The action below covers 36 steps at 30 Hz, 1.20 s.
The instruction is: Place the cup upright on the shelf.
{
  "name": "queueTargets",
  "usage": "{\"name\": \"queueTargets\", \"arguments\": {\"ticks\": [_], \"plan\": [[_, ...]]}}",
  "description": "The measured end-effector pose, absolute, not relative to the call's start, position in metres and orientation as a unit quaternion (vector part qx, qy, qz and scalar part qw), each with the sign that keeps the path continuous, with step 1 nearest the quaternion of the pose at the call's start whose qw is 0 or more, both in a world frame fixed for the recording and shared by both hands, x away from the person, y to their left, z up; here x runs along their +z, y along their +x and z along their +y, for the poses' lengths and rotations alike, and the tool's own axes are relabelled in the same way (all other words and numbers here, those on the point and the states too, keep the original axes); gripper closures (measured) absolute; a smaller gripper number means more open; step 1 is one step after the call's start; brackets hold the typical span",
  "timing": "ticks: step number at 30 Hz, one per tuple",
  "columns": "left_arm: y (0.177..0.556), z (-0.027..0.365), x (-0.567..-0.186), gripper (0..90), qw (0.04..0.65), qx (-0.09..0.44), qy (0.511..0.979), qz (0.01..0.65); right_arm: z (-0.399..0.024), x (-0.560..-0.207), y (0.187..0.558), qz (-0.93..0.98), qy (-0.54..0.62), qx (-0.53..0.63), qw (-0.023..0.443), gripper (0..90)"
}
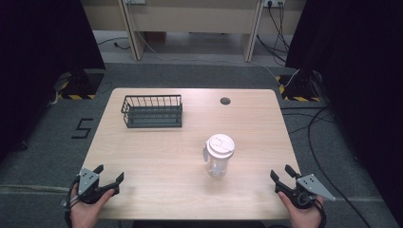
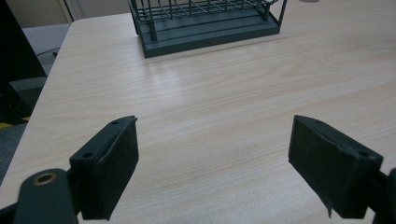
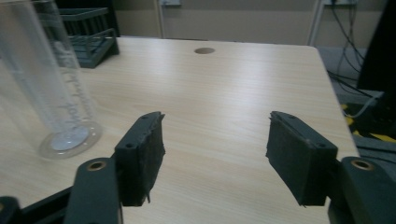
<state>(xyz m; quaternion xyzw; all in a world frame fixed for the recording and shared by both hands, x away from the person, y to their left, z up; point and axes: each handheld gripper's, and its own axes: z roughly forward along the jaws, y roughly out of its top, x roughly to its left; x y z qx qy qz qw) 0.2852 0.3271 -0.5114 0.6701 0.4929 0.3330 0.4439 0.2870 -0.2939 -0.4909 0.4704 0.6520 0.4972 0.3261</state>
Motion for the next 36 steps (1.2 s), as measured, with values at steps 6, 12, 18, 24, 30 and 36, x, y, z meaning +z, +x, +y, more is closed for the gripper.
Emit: {"name": "queueTargets", "arguments": {"ticks": [6, 12, 18, 24, 30, 36], "plan": [[0.286, 0.327, -0.512, 15.4, 0.453, 0.327, 0.664, 0.497, -0.277, -0.489, 0.289, 0.666, 0.444, 0.514, 0.309, 32.4], [0.284, 0.327, -0.512, 15.2, 0.460, 0.326, 0.659, 0.498, -0.259, -0.486, 0.292, 0.680, 0.418, 0.524, 0.296, 30.8], [0.285, 0.327, -0.512, 15.2, 0.462, 0.323, 0.660, 0.497, -0.245, -0.486, 0.297, 0.693, 0.401, 0.528, 0.283, 30.2], [0.285, 0.326, -0.512, 15.2, 0.464, 0.323, 0.659, 0.497, -0.227, -0.488, 0.306, 0.707, 0.383, 0.533, 0.263, 29.8], [0.284, 0.325, -0.511, 15.3, 0.466, 0.322, 0.659, 0.495, -0.210, -0.491, 0.314, 0.718, 0.367, 0.535, 0.250, 29.2], [0.285, 0.324, -0.511, 15.4, 0.470, 0.322, 0.657, 0.494, -0.198, -0.493, 0.322, 0.723, 0.360, 0.538, 0.240, 28.9]]}}
